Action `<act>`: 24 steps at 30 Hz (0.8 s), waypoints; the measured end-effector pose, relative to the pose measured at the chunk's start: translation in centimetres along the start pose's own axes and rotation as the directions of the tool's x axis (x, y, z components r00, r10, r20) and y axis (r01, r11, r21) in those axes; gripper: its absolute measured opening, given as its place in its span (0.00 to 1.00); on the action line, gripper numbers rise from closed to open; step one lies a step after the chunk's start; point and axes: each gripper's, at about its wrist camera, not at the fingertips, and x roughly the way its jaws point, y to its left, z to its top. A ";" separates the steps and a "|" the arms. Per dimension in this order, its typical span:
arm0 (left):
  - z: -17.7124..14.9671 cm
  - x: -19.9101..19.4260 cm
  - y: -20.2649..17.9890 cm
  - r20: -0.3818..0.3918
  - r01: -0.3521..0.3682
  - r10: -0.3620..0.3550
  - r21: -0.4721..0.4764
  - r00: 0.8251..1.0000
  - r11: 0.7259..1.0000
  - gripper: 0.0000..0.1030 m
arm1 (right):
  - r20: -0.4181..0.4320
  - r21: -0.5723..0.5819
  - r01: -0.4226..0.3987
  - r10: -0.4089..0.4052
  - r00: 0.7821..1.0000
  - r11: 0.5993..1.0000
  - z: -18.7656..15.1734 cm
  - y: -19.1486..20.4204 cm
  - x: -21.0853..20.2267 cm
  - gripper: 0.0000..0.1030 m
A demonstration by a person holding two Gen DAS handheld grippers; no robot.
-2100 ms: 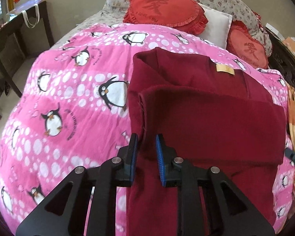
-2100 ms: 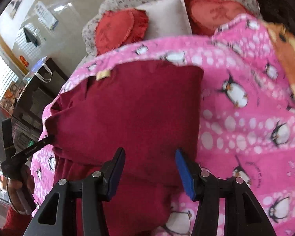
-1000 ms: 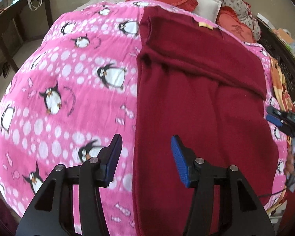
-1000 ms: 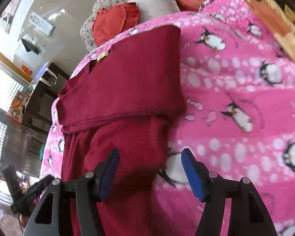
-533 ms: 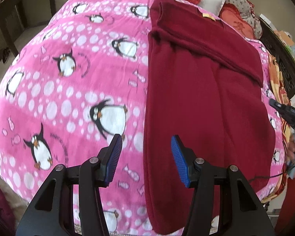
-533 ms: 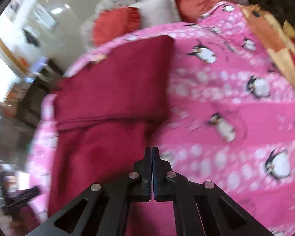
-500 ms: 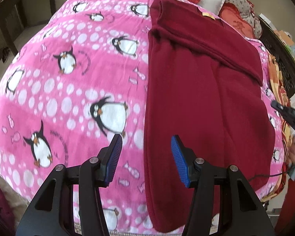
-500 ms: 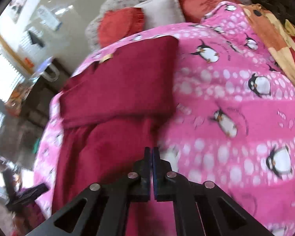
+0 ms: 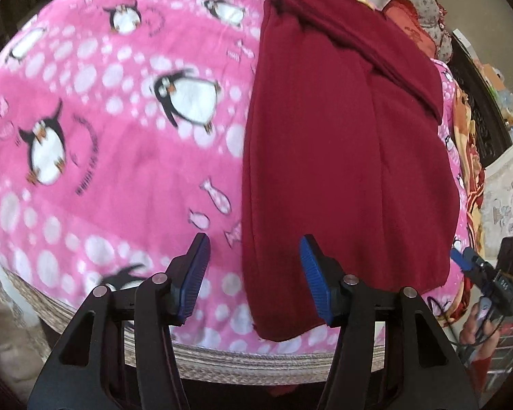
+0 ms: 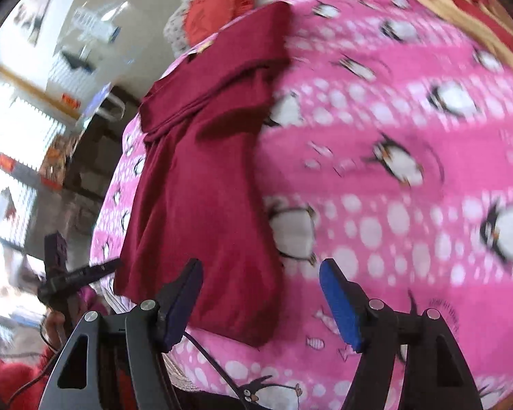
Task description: Fold small clothes
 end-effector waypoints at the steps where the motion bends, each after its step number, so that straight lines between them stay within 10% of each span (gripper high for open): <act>1: -0.2 0.1 -0.4 0.003 -0.006 0.006 0.010 1.000 1.000 0.53 | -0.002 0.014 -0.002 0.002 1.000 1.000 -0.1 -0.3 0.1 0.66; 16: -0.4 1.5 -2.6 0.035 -0.107 0.104 0.103 0.994 0.989 0.60 | -0.017 -0.044 -0.101 0.100 0.995 0.994 -1.4 1.1 2.8 0.66; 19: -0.4 1.8 -3.3 0.049 -0.122 0.116 0.159 0.992 0.980 0.60 | -0.015 -0.088 -0.078 0.077 0.997 0.993 -1.6 1.9 3.3 0.52; 24: 0.0 1.7 -3.0 0.066 -0.086 0.075 0.188 0.995 0.978 0.12 | -0.011 -0.109 -0.086 0.085 0.996 0.990 -1.6 2.8 3.0 0.08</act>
